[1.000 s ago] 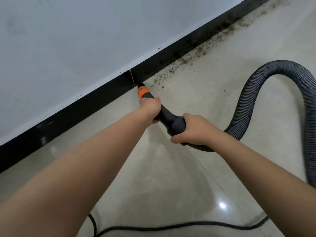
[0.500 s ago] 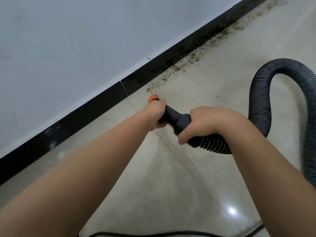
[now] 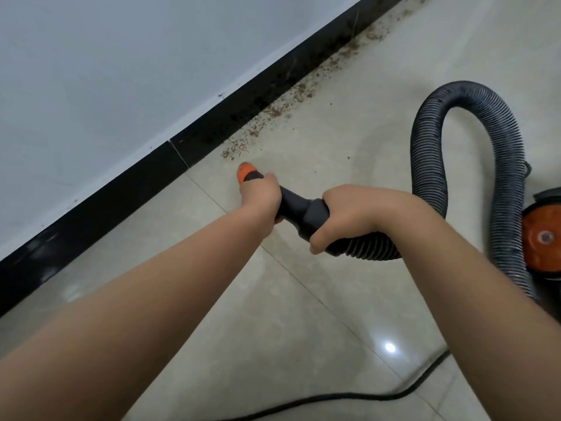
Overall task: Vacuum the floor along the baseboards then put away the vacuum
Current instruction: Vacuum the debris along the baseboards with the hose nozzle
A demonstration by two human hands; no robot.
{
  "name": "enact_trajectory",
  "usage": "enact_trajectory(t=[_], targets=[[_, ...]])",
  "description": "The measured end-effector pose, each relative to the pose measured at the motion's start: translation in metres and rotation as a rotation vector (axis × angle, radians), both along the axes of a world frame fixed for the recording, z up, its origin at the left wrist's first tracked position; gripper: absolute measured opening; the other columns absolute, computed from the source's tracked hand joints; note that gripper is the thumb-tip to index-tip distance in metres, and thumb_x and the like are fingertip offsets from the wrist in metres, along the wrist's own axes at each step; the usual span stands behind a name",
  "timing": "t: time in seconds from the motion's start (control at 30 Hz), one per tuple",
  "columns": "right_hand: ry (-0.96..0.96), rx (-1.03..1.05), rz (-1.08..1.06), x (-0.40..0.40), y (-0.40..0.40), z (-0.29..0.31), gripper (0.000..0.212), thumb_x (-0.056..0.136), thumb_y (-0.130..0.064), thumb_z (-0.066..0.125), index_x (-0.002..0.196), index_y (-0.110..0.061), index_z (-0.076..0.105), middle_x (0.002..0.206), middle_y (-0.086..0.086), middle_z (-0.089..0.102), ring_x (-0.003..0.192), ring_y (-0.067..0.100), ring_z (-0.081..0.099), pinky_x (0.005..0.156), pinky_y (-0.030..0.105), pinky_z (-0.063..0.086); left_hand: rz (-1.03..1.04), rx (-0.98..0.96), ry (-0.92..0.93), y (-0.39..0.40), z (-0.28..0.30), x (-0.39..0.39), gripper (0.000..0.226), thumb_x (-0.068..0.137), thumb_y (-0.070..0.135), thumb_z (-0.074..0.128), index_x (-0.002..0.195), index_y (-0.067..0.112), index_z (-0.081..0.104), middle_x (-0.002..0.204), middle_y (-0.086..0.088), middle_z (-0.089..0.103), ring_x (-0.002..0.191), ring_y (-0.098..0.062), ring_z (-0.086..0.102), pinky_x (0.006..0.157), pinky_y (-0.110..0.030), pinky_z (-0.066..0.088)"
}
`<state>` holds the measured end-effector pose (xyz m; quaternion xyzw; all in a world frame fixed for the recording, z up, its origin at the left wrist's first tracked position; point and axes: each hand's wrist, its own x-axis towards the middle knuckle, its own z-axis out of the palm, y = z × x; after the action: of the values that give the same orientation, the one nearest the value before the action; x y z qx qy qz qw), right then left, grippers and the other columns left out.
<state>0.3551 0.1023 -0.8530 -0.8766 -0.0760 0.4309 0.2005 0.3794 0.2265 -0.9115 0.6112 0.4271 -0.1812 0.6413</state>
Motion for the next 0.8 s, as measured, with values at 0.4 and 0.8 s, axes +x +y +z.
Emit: enact_trajectory(t=[0.4, 0.8], targets=[[-0.014, 0.042, -0.013, 0.014, 0.053, -0.017, 0.027, 0.069, -0.029, 0.075, 0.086, -0.010, 0.065, 0.070, 0.001, 0.068, 0.061, 0.016, 0.064, 0.060, 0.027, 0.053, -0.013, 0.148, -0.058, 0.052, -0.017, 0.019, 0.046, 0.097, 0.028, 0.038, 0.138, 0.009, 0.028, 0.108, -0.011, 0.048, 0.088, -0.026, 0.049, 0.071, -0.037, 0.045], [-0.022, -0.027, -0.001, 0.012, 0.053, -0.018, 0.030, 0.070, -0.026, 0.074, 0.090, -0.008, 0.061, 0.077, 0.004, 0.072, 0.062, 0.014, 0.064, 0.057, 0.025, 0.052, -0.020, 0.173, -0.105, 0.047, -0.020, 0.012, 0.045, 0.099, 0.028, 0.036, 0.138, 0.007, 0.026, 0.107, -0.008, 0.045, 0.091, -0.023, 0.047, 0.092, -0.042, 0.047]])
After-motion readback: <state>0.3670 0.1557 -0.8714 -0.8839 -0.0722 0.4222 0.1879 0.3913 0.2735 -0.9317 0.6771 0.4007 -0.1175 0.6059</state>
